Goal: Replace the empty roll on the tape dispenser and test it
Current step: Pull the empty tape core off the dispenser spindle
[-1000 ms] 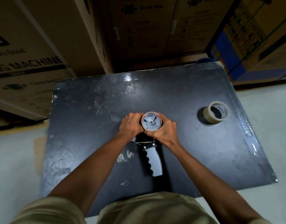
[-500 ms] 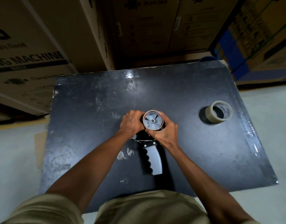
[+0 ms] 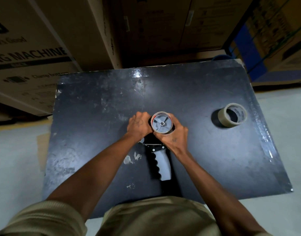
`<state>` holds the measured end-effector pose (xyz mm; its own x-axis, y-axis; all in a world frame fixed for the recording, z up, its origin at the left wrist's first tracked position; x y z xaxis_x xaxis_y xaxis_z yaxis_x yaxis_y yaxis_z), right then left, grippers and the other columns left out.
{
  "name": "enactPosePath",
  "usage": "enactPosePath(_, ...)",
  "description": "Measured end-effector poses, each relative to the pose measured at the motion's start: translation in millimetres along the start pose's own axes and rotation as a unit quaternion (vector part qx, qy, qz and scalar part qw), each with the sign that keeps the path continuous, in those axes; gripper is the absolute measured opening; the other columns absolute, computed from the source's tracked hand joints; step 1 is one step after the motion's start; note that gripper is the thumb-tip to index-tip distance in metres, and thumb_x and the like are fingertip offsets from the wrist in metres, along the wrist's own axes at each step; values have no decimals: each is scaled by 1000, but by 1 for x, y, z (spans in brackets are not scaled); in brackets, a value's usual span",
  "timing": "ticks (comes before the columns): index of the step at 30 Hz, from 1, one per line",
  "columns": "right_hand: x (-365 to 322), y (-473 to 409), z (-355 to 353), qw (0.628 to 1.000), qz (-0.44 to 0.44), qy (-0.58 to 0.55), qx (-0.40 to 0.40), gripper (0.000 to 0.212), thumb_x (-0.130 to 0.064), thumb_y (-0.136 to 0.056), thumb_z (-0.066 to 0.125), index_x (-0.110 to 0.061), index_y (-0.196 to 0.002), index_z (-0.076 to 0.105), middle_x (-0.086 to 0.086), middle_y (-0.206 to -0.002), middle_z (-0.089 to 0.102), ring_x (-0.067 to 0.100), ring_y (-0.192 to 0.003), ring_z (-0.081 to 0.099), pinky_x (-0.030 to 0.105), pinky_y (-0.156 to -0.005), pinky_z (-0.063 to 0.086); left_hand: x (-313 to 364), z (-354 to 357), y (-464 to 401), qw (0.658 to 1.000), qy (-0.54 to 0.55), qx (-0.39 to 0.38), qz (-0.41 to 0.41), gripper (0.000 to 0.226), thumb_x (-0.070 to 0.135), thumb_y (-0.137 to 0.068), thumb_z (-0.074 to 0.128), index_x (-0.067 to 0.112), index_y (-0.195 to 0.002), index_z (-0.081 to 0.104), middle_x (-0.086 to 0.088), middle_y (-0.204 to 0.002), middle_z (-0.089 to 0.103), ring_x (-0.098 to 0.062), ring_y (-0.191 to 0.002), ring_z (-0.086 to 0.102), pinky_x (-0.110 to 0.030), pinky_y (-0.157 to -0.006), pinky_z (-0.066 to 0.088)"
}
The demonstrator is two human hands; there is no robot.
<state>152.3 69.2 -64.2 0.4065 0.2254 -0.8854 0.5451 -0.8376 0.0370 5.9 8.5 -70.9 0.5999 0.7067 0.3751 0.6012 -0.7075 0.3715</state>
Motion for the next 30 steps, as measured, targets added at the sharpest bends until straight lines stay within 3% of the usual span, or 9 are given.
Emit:
enactPosePath(8, 9, 0, -3, 999, 11, -39, -17, 70, -19, -61, 93, -28, -125, 67, -13, -107, 76, 6, -101, 72, 32, -90, 60, 5, -5, 3, 1000, 10, -8, -5, 38, 50, -80, 71, 12, -88, 74, -20, -94, 72, -42, -96, 68, -41, -81, 54)
enactPosePath(15, -5, -8, -3, 999, 33, 32, -21, 58, -36, -58, 88, -29, -113, 70, -14, -91, 77, 4, -83, 72, 25, -78, 59, 5, -6, 3, 1000, -1, -3, -7, 33, 42, -83, 69, 11, -92, 74, -21, -99, 71, -42, -99, 67, -41, -81, 53)
enactPosePath(20, -3, -6, -10, 999, -2, 9, -41, 60, -24, -60, 91, -34, -115, 68, -21, -93, 74, -2, -88, 70, 20, -82, 57, 5, -6, 4, 1000, 8, -17, -16, 36, 46, -83, 69, 12, -95, 75, -22, -102, 70, -42, -101, 66, -41, -85, 52)
enactPosePath(26, 7, -1, -6, 999, 2, -43, -31, 68, -18, -62, 94, -29, -124, 68, -12, -106, 76, 7, -101, 72, 28, -88, 60, 3, -3, 2, 1000, 10, -17, -15, 31, 45, -80, 69, 18, -93, 75, -20, -98, 71, -42, -99, 67, -41, -84, 53)
enactPosePath(30, -1, -11, -8, 999, 20, -9, -37, 62, -26, -56, 92, -31, -115, 71, -15, -93, 77, -3, -87, 71, 14, -79, 54, -1, 4, -2, 1000, 3, -21, -23, 40, 50, -82, 64, 14, -99, 69, -20, -106, 67, -41, -103, 64, -43, -88, 50)
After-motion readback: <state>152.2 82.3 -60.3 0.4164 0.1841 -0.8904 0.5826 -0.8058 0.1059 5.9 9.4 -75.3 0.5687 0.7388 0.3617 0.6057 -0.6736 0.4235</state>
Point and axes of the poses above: each hand's wrist, its own y-axis away from the middle knuckle, its own z-axis out of the palm, x = y × z, the point moved 3 cm from there along -y, towards the middle knuckle
